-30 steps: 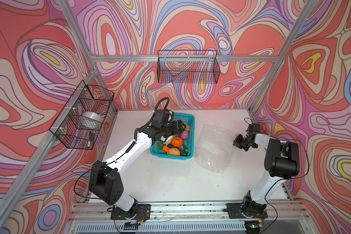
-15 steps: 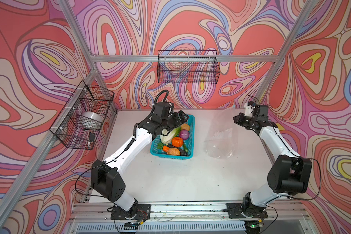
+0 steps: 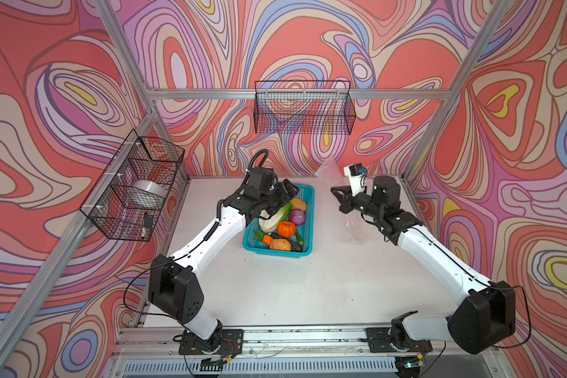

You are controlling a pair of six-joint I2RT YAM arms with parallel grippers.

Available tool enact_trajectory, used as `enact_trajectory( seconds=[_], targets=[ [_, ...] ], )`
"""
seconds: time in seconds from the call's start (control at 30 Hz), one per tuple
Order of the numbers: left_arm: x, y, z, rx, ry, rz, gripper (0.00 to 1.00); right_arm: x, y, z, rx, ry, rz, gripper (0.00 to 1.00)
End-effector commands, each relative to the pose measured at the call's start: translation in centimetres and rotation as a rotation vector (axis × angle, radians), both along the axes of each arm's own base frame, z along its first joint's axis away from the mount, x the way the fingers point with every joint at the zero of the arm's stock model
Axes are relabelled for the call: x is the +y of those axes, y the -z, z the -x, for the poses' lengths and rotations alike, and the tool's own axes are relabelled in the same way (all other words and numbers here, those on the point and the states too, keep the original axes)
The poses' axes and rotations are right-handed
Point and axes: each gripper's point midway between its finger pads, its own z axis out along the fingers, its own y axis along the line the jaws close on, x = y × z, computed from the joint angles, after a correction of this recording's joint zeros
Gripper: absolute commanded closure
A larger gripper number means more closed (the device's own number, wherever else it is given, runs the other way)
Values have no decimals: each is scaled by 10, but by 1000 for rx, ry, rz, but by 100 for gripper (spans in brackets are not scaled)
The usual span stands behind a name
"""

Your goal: Place the food in the zip-top bag and seal the zipper

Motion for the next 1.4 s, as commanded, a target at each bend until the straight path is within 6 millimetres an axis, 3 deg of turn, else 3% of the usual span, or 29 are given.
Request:
enact_trajectory(
  seconds=[0.0,0.13,0.33,0.43,0.53,0.7,0.9,1.23,1.37],
  targets=[
    [26,6,0,54,-110,58,11,27,-6,26,-107,-118,-40,100],
    [42,24,4,104,-165,55,11,42,15,50,-54,-169,-48,100],
    [35,55,11,212,-189,142,13,42,31,64,-11,-169,-91,100],
    [27,61,9,233,-203,209,18,40,33,65,3,-153,-123,100],
    [19,61,6,232,-218,240,26,40,34,64,15,-142,-146,100],
    [-7,57,0,237,-172,315,31,40,32,63,13,-138,-151,100],
    [-35,63,-2,269,-126,374,50,41,26,60,4,-134,-157,100],
    [-42,56,-17,247,-130,394,43,39,26,62,16,-131,-163,100],
    [-31,68,-14,267,-179,355,44,36,25,63,9,-121,-153,100]
  ],
)
